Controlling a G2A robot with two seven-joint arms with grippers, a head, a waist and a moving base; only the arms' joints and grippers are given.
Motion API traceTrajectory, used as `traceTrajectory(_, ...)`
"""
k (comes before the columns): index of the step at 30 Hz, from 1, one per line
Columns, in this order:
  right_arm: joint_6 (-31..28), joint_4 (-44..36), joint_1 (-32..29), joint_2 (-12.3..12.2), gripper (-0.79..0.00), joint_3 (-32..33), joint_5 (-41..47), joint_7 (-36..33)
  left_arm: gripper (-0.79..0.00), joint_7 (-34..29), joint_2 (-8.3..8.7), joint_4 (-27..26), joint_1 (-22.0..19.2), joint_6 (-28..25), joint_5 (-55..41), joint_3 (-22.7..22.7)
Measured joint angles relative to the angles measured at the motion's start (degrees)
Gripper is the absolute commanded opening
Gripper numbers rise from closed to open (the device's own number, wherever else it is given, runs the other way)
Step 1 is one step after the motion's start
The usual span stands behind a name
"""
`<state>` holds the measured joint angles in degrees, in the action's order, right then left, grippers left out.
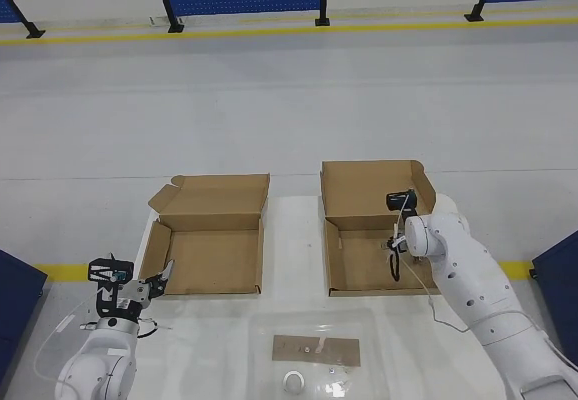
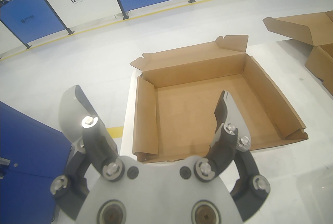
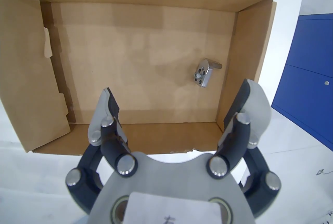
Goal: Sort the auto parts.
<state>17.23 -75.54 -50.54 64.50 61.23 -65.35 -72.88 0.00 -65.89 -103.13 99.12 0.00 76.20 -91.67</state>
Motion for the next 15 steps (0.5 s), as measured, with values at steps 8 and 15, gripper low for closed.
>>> traceTrajectory(8, -13.21, -11.81, -4.8, -1.48, 0.0, 4.64, 3.15, 0.82, 0.0, 0.0, 0.0, 0.0, 0.0, 0.0, 0.0, 0.0)
traceTrajectory(15, -18.89, -14.74, -5.86, -1.83, 0.0, 6.19, 7.36, -0.93, 0.0, 0.0, 0.0, 0.0, 0.0, 0.0, 0.0, 0.0)
